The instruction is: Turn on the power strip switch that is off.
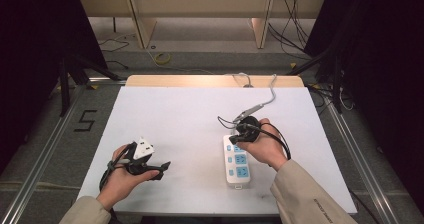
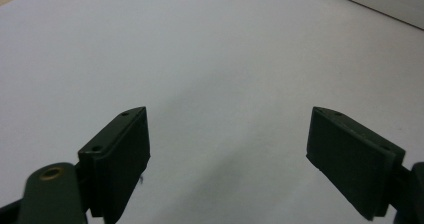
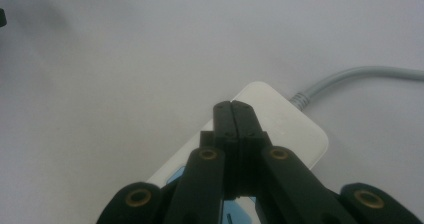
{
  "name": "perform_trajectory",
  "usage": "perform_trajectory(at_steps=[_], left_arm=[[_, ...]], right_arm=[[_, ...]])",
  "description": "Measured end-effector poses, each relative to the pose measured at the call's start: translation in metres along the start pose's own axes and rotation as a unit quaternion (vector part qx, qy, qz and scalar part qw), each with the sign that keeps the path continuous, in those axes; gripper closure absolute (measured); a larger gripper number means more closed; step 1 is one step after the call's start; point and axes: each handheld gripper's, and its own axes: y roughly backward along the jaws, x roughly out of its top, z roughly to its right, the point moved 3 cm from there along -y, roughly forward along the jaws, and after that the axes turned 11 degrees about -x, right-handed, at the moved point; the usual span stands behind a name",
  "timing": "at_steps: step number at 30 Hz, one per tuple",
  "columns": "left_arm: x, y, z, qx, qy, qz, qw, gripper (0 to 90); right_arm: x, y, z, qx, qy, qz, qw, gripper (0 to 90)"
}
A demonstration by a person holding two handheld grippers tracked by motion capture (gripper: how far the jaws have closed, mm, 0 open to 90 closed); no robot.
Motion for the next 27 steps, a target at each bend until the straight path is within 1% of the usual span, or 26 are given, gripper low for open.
perform_trajectory(at_steps=[11,13,16,25,26,27], left_arm=[[0.0,0.0,0.0,0.0,0.007,0.006,1.0,17.3],[0.0,0.0,0.0,0.0,0.002,0.003,1.0,17.3],[0.0,0.001,-0.001,0.001,0.006,0.006,1.0,17.3],[0.0,0.001,0.0,0.0,0.004,0.004,1.0,17.3],[0.0,0.001,0.0,0.001,0.006,0.005,1.0,17.3],[0.0,0.001,0.0,0.001,0.005,0.005,1.0,17.3]], right_arm=[[0.004,-0.011,-0.005,0.001,-0.001,-0.017,0.9998,90.0],[0.004,-0.013,-0.005,0.001,-0.001,-0.019,0.9998,90.0],[0.005,-0.015,-0.006,-0.002,0.002,-0.023,0.9997,90.0],[0.005,-0.022,-0.006,-0.007,0.001,-0.041,0.9991,90.0],[0.005,-0.023,-0.005,-0.006,0.005,-0.042,0.9991,90.0],[0.005,-0.024,-0.005,-0.008,0.004,-0.044,0.999,90.0]])
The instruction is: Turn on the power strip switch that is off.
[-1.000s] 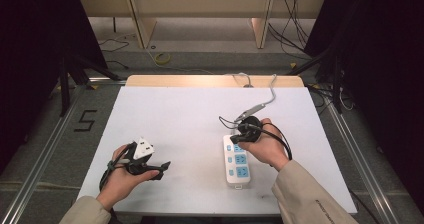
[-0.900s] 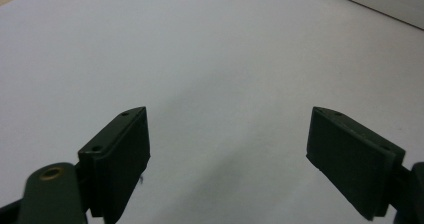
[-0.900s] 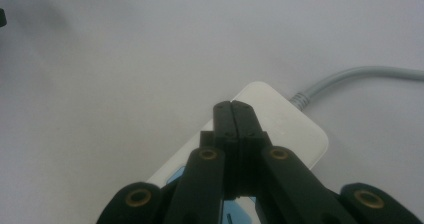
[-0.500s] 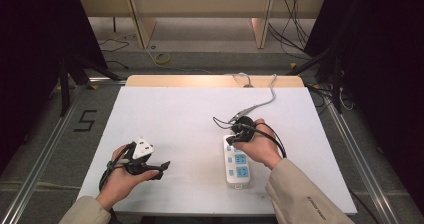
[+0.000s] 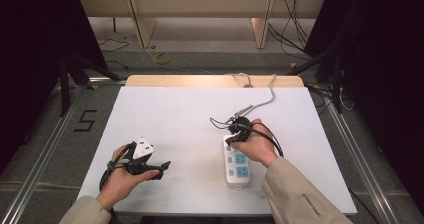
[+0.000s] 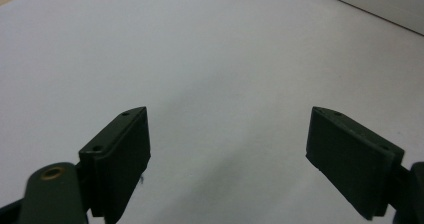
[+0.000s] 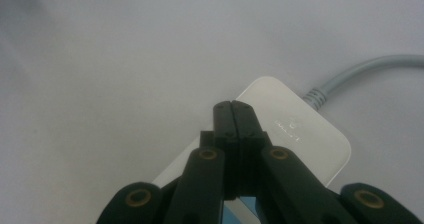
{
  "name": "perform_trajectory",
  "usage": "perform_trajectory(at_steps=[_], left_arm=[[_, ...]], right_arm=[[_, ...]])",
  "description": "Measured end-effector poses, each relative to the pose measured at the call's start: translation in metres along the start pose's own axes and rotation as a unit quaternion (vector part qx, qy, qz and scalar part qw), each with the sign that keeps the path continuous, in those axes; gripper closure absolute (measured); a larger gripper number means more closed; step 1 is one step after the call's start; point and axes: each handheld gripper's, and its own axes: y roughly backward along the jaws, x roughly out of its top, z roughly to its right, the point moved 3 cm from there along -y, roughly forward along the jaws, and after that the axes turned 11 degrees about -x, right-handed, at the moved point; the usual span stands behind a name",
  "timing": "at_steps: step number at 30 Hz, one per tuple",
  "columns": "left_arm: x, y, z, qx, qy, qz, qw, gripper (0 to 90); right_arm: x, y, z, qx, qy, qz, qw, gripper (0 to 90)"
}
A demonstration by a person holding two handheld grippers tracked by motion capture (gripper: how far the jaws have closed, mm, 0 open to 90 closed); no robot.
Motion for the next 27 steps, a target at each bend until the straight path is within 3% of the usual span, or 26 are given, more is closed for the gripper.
perform_trajectory(at_steps=[7,13,27], left_arm=[[0.0,0.001,-0.001,0.002,-0.002,-0.002,1.0,17.3],[-0.001,0.001,-0.001,0.002,-0.002,-0.001,1.0,17.3],[0.0,0.001,-0.001,0.002,-0.003,-0.002,1.0,17.3]], right_arm=[[0.001,-0.003,0.0,-0.002,0.004,-0.003,1.0,90.0],[0.002,-0.011,-0.003,-0.003,0.012,-0.022,0.9997,90.0],[0.006,-0.012,-0.005,-0.008,0.023,-0.039,0.9989,90.0]])
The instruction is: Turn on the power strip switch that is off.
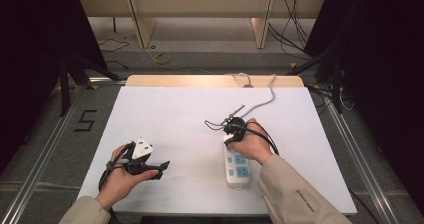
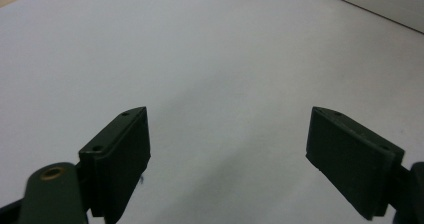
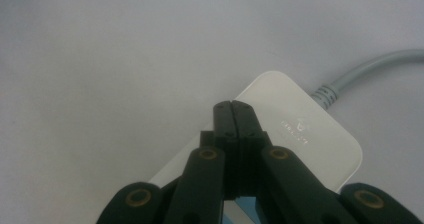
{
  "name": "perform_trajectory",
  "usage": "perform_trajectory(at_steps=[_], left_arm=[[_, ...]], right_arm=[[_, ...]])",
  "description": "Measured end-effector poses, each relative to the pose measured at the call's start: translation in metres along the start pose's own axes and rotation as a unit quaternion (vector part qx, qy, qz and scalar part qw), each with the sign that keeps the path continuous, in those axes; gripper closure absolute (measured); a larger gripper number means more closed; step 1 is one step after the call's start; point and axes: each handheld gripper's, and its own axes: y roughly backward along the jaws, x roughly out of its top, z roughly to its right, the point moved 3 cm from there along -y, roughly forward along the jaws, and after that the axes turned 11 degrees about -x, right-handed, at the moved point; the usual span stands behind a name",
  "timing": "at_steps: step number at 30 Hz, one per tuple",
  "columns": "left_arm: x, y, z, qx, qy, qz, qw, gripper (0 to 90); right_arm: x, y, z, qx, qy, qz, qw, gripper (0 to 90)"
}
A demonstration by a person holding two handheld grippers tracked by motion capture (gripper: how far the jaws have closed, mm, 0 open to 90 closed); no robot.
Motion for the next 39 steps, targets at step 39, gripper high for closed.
perform_trajectory(at_steps=[39], left_arm=[[0.0004,0.0,0.001,0.001,0.0,0.001,1.0,17.3]], right_arm=[[0.0021,-0.0037,-0.0044,-0.014,0.003,-0.026,0.9996,90.0]])
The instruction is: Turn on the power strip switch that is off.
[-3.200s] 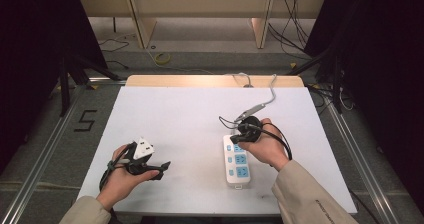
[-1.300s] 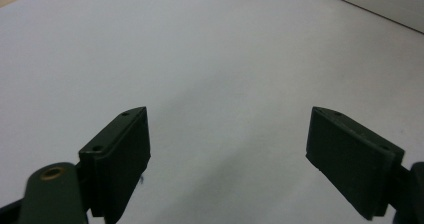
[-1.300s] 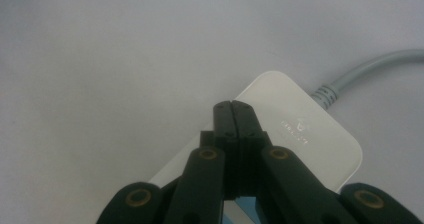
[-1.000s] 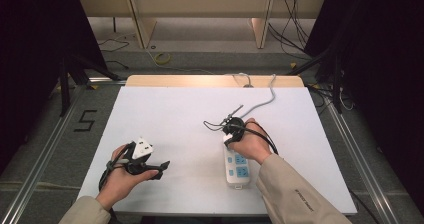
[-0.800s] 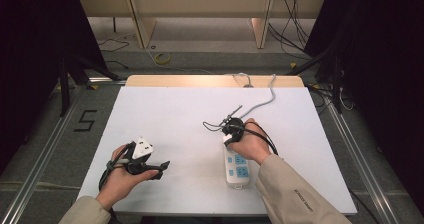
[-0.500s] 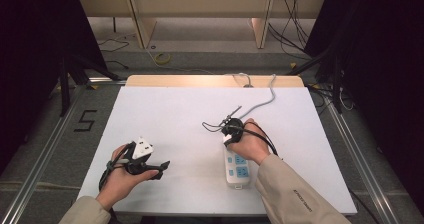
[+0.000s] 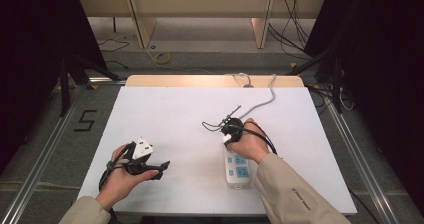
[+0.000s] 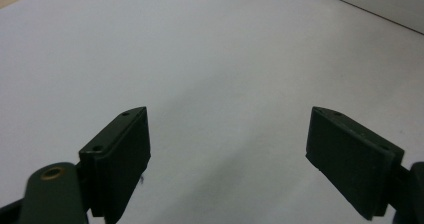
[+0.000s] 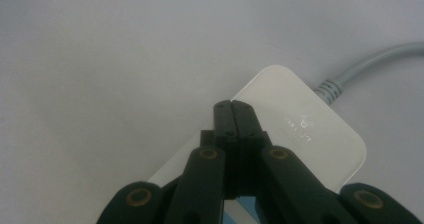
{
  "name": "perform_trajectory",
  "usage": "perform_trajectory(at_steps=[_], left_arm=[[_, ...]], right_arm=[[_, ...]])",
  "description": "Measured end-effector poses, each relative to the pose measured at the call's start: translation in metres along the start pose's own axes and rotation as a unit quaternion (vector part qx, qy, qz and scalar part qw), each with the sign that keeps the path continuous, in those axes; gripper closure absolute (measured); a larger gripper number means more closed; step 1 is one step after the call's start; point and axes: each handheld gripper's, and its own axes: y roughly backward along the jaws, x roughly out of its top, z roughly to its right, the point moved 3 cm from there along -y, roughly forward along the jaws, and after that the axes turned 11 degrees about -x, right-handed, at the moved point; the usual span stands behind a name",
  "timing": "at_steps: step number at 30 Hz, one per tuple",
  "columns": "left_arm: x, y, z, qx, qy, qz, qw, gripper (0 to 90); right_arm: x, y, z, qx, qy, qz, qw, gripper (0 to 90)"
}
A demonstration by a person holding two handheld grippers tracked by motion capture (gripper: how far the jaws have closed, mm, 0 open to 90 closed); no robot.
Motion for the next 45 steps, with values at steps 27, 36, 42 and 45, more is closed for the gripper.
perform_trajectory(at_steps=[27,36,42,45], left_arm=[[0.0,0.0,0.0,0.0,0.002,-0.001,1.0,17.3],[-0.001,0.0,0.0,0.001,0.002,-0.001,1.0,17.3],[-0.001,0.0,0.0,0.0,0.002,-0.001,1.0,17.3],[-0.001,0.0,0.0,0.0,0.002,0.0,1.0,17.3]], right_arm=[[-0.007,0.003,0.001,-0.002,-0.006,0.03,0.9995,90.0],[-0.011,0.008,0.007,-0.002,-0.02,0.046,0.9987,90.0],[-0.015,0.014,0.012,0.001,-0.03,0.071,0.997,90.0],[-0.019,0.017,0.015,0.003,-0.035,0.08,0.9962,90.0]])
